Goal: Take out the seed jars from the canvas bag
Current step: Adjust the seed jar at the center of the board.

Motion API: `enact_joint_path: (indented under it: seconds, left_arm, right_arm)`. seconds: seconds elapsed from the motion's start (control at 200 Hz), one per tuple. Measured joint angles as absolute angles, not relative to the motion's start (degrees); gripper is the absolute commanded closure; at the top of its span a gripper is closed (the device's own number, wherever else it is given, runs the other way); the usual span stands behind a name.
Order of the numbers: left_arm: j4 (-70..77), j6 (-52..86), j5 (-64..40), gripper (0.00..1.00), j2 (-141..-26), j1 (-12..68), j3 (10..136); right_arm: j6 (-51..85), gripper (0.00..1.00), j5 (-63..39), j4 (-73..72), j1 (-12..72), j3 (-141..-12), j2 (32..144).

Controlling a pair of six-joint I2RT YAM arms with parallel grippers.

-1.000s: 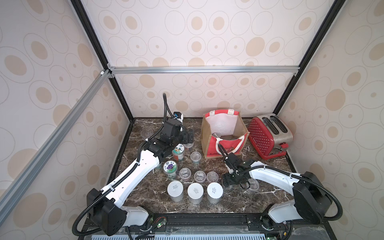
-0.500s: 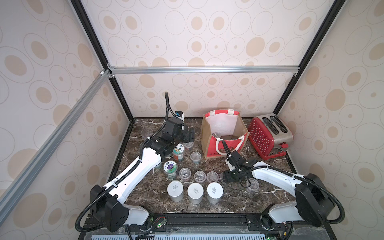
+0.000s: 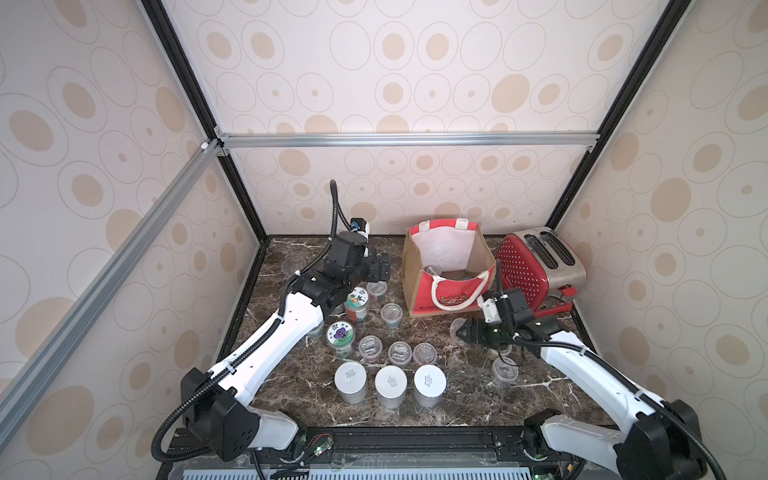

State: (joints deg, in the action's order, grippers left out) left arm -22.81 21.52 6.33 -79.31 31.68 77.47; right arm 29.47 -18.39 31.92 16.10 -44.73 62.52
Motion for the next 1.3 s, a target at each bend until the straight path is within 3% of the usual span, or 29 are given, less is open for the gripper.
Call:
enact_joint_path:
  seconds: [0.22,0.515,1.0,1.3]
  left_arm:
    - [-22.9,21.2,6.3,0.02,-79.3,31.7,77.5]
    - [-21.4,21.2,5.0,0.02,-77.1,31.7,76.1]
    - [-14.3,22.7,-1.0,0.02,-76.8,33.5,70.3]
    - [-12.8,23.0,-1.5,0.02,-76.8,33.5,69.8]
  right_arm:
    - [31.4,0.35,-24.3,32.4,-0.7,-44.7,55.6]
    - [35.5,0.35,-31.0,27.5,-17.6,-40.1,58.9]
    - [46.3,0.34,-33.3,5.1,-20.7,-34.9,79.0]
    - [50.4,0.32,-35.2,-6.0,-20.8,-33.0,85.3]
